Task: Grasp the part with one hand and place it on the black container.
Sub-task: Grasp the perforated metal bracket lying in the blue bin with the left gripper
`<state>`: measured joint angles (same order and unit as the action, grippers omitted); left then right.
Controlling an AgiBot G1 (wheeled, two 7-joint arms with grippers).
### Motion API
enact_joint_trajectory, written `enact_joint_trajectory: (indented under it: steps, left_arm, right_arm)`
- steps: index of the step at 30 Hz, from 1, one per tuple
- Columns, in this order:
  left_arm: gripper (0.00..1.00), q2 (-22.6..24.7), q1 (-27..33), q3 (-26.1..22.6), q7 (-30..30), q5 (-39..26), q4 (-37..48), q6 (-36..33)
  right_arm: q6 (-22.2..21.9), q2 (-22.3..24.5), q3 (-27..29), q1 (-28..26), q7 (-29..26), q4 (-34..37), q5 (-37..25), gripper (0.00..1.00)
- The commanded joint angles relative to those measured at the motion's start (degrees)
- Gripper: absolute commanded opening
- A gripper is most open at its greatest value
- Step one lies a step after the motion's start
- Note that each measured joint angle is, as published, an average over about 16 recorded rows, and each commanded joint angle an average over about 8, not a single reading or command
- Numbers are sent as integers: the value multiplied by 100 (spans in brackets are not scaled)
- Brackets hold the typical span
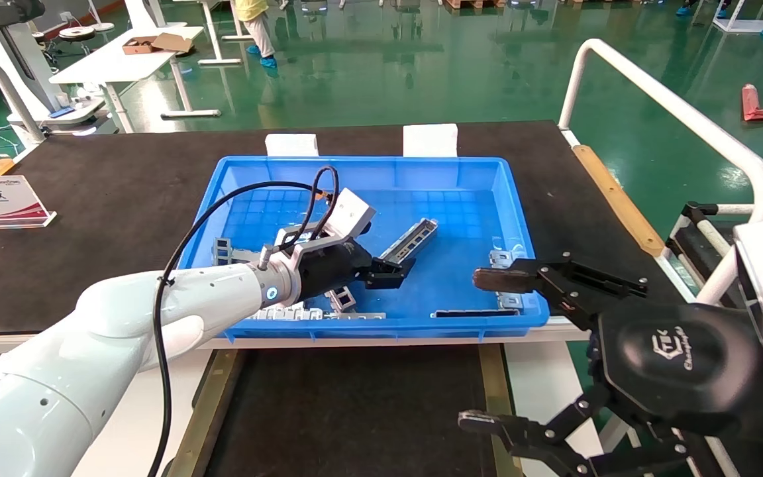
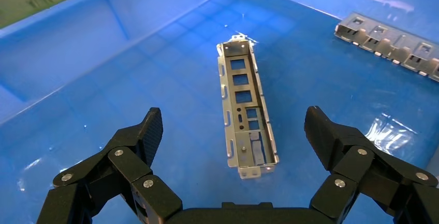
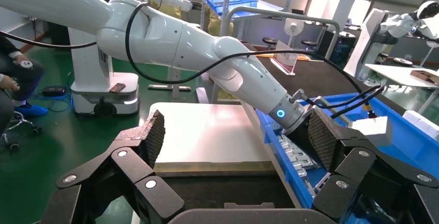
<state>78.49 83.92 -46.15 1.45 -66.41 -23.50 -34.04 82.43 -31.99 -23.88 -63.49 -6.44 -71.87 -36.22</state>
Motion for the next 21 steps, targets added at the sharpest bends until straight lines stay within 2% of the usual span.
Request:
enact_joint_trajectory:
  steps: [1, 21]
  left_arm:
    - [0, 0, 1, -139, 47, 100, 11, 72]
    - [0, -11, -63, -1139, 81, 1079, -86, 489]
  right_arm:
    - [0, 0, 0, 0, 0, 0, 0, 0]
    - [0, 0, 0, 0, 0, 0, 0, 0]
